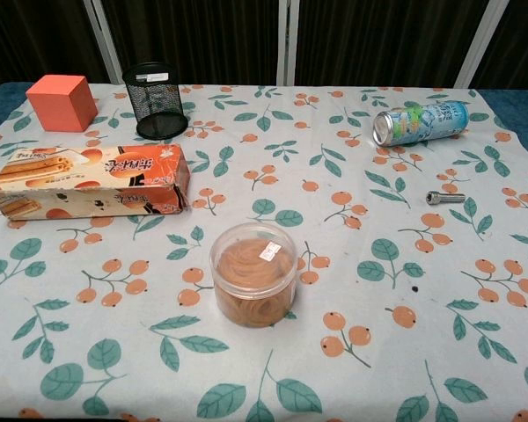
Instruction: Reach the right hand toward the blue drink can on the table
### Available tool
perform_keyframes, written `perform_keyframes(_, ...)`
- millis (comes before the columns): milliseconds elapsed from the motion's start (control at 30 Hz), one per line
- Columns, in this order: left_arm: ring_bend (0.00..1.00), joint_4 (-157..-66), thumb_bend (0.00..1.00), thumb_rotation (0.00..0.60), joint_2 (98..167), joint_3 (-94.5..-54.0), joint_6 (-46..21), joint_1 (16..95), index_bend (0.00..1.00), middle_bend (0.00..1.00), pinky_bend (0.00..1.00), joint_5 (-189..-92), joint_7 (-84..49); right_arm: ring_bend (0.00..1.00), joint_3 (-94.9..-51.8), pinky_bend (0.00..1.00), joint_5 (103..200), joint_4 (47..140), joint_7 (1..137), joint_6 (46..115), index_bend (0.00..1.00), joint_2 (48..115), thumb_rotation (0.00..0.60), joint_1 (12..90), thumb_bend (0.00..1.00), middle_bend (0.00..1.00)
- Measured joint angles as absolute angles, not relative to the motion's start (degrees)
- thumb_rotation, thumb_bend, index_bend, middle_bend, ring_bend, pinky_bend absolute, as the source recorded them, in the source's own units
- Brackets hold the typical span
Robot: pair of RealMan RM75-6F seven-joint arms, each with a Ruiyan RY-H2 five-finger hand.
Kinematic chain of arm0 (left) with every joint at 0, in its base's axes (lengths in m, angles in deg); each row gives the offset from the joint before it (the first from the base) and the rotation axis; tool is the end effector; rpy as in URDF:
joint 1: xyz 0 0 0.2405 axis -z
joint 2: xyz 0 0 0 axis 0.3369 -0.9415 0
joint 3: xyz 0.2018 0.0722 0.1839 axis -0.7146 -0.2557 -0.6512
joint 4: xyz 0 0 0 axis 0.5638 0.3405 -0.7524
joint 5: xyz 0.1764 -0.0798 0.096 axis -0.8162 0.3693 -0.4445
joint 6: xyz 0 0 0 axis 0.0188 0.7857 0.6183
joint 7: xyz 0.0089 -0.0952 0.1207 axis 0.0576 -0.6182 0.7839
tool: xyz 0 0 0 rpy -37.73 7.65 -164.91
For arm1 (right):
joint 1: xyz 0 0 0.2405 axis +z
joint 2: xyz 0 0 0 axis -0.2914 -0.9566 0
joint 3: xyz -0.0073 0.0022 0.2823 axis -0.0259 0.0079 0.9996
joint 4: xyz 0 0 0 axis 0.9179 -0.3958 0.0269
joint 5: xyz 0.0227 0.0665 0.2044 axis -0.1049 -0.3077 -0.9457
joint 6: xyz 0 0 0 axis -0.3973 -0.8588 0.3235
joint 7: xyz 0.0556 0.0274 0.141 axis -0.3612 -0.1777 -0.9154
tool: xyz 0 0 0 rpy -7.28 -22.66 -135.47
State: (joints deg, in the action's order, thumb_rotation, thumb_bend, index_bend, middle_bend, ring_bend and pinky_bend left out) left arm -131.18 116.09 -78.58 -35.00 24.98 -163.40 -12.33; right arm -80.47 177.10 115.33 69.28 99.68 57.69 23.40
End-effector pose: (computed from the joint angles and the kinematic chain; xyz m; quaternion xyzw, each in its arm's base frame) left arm -0.3336 0.1996 0.1570 -0.5874 -0.3673 -0.3837 0.6106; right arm -0.3196 -0.2027 0.1811 0.6166 -0.3797 0.3957 0.5649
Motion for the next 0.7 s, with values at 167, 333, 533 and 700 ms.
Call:
perform_keyframes(167,0.0,-131.0,0.04,0.6,116.2,-78.6,-34.8,25.1,0.06,0.01,0.0,-163.4,-12.3,0.0,-80.6,0.0,177.1,115.4,69.4,99.8,0.14,57.7,0.6,23.3,0.18,0.1)
perform_keyframes(333,0.0,-131.1,0.04,0.6,116.1,-78.7,-35.0,25.0,0.06,0.01,0.0,-163.6,-12.5,0.0,-80.4,0.0,177.2,115.6,69.4,98.7,0.16,57.6,0.6,24.1,0.18,0.12)
perform_keyframes(533,0.0,-131.0,0.04,0.6,116.3,-78.8,-35.0,25.0,0.06,0.01,0.0,-163.8,-12.7,0.01,-79.3,0.0,176.4,115.3,70.6,92.9,0.29,58.8,0.6,28.0,0.19,0.18)
perform_keyframes(700,0.0,-130.9,0.04,0.6,116.2,-78.9,-35.0,24.7,0.06,0.01,0.0,-163.3,-13.0,0.01,-77.4,0.0,172.2,113.2,72.4,82.9,0.37,61.4,0.6,34.1,0.22,0.19)
